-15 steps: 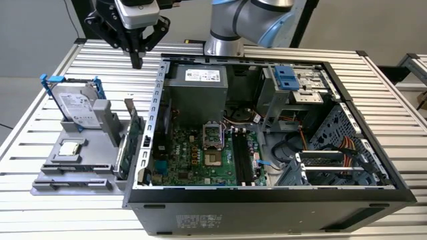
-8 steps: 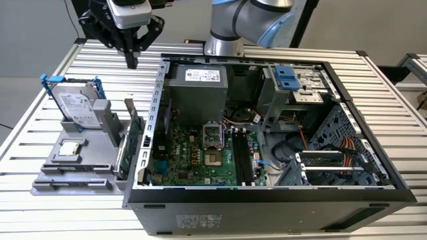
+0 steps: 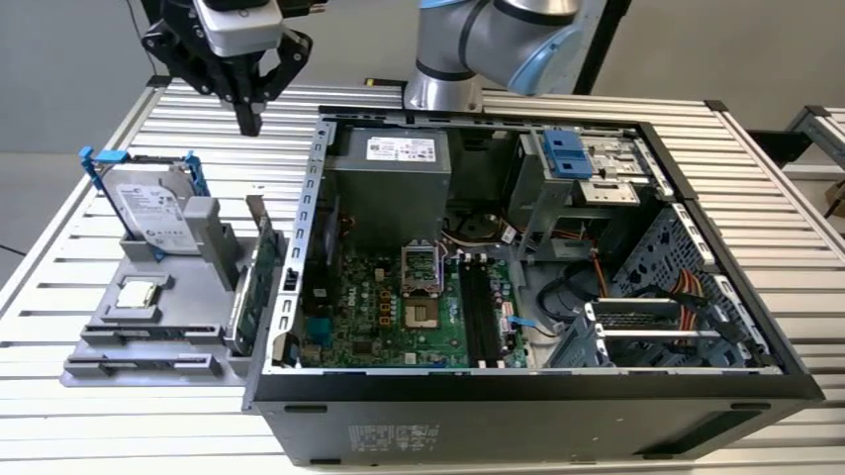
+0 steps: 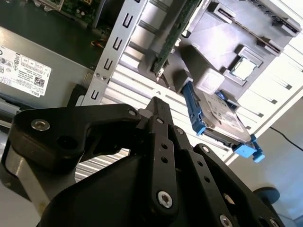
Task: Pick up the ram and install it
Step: 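Reach for the ram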
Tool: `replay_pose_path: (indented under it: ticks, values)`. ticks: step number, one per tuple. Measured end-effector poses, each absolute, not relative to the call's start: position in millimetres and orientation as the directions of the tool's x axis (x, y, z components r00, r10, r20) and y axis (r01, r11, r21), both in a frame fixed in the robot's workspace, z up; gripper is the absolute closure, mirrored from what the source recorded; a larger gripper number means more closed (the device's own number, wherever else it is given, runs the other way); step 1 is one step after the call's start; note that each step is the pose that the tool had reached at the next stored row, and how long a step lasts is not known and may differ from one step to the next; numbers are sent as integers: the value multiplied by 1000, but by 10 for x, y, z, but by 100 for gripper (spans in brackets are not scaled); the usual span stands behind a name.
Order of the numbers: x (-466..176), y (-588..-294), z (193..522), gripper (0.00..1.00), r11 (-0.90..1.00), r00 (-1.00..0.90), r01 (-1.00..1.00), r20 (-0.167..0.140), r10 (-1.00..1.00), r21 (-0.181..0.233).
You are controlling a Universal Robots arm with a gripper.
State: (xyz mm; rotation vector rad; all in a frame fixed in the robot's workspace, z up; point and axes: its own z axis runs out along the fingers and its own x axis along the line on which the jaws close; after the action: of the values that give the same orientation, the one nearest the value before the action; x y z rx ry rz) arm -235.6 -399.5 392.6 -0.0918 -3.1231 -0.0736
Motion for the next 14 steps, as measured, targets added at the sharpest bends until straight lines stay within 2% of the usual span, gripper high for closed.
replay_pose_path:
  ticks: [14]
  values:
    - [-2522, -3994, 3926, 100, 997, -998, 59, 18, 58, 47]
